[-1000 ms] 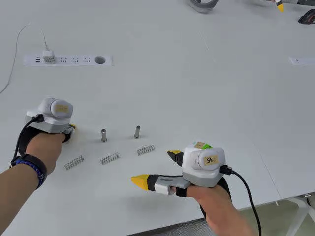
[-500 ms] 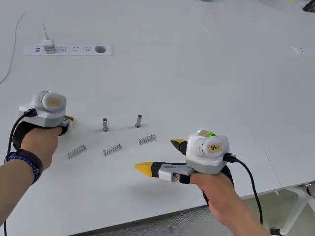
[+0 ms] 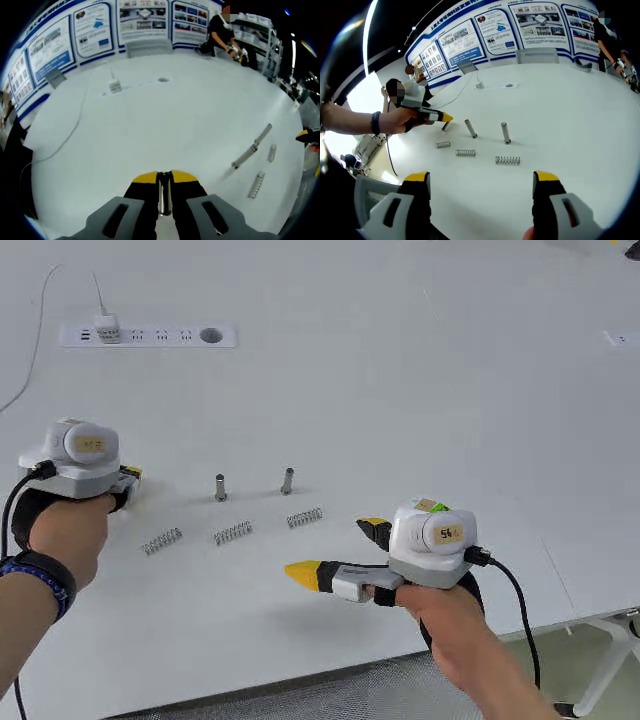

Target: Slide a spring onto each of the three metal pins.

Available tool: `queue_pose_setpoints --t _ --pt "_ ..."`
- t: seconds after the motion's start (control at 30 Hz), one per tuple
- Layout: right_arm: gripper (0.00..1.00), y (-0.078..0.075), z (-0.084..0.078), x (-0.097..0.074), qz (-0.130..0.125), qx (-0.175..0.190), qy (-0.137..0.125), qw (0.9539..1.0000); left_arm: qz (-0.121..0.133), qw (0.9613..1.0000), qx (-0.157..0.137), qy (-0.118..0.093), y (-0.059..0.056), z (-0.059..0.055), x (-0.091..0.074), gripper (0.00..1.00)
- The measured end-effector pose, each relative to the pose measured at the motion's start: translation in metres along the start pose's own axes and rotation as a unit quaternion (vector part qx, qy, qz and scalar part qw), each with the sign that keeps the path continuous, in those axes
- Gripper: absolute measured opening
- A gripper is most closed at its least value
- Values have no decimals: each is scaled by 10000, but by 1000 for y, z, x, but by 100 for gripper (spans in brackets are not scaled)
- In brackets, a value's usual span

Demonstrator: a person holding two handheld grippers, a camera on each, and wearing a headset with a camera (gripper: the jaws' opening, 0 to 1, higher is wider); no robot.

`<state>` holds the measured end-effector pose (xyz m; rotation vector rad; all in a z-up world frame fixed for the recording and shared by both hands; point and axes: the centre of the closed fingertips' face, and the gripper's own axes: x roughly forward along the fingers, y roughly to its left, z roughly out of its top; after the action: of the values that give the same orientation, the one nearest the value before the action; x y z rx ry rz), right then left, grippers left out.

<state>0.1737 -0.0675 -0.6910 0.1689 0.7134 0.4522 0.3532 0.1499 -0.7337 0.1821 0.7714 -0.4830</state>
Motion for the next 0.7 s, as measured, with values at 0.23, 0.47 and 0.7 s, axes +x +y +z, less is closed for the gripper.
queue_pose_setpoints --t 0.23,0.47,0.7 --pt "85 0 1 -1 -9 -9 -12 10000 -3 10000 9 -58 1 1 -9 8" --pt "85 2 1 -1 2 -31 -13 10000 24 9999 57 -82 8 -2 -17 8" --pt "85 3 1 0 17 -47 -4 10000 69 9999 74 -105 13 -3 -25 8"
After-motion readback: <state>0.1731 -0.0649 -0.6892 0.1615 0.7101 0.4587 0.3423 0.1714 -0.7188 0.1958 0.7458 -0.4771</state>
